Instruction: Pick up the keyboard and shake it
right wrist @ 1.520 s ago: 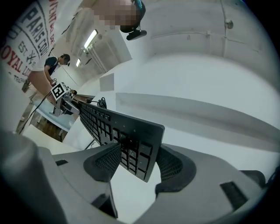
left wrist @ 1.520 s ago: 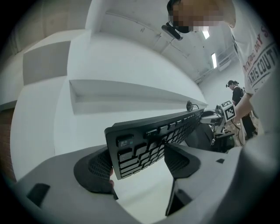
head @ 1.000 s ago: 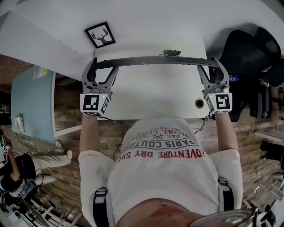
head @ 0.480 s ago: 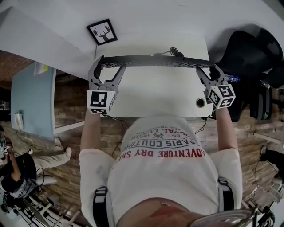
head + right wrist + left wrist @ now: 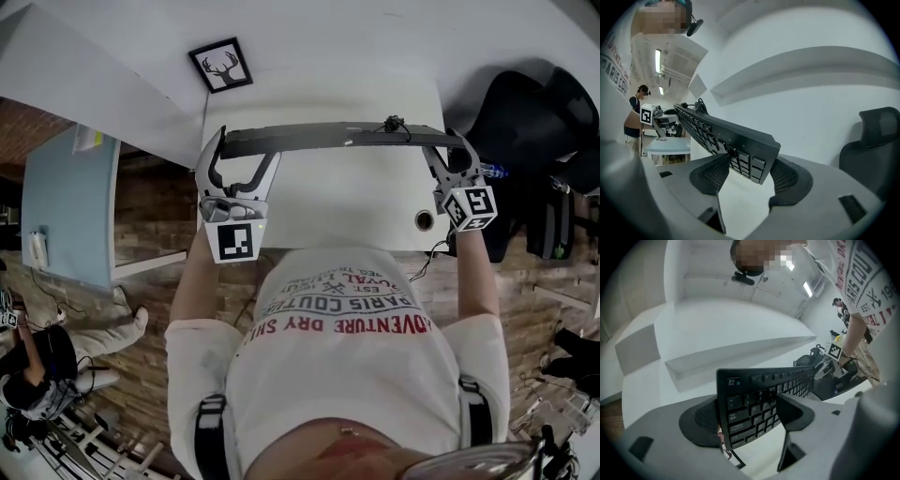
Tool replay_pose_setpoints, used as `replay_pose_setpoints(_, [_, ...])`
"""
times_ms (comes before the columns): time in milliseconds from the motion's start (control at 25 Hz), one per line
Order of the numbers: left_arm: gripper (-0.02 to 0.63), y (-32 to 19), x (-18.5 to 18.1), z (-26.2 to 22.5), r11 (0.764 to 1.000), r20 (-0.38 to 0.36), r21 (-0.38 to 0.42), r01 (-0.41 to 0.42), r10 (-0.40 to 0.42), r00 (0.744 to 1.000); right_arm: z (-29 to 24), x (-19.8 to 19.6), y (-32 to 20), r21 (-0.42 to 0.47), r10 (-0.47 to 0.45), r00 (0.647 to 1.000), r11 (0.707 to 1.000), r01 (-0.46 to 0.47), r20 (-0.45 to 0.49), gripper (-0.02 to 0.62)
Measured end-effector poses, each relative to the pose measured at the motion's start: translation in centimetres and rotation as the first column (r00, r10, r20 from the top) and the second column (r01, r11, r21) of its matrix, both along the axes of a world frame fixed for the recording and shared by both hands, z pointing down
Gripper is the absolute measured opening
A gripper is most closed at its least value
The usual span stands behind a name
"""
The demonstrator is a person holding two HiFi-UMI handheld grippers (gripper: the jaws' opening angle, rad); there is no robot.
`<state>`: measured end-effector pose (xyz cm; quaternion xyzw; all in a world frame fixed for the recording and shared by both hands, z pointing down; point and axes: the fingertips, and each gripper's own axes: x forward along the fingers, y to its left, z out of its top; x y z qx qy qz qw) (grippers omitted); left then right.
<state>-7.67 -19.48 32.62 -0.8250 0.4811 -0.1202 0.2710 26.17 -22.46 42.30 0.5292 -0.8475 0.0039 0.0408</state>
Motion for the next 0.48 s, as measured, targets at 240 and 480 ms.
replay_pose_setpoints(240, [0.354, 2.5, -0.2, -0.3, 0.990, -0.069, 0.141, 0.010, 0.000, 0.998, 0.3, -0.4, 0.4, 0.010, -0.003, 1.000, 1.000, 0.003, -0.022, 0.267])
replay_pose_setpoints(480, [0.354, 2.7, 0.2, -1.7, 0.979, -0.040, 0.205, -0.005, 0.013, 0.999, 0.1, -0.5, 0.2, 0.011, 0.013, 0.999, 1.000, -0.013, -0.034, 0.267])
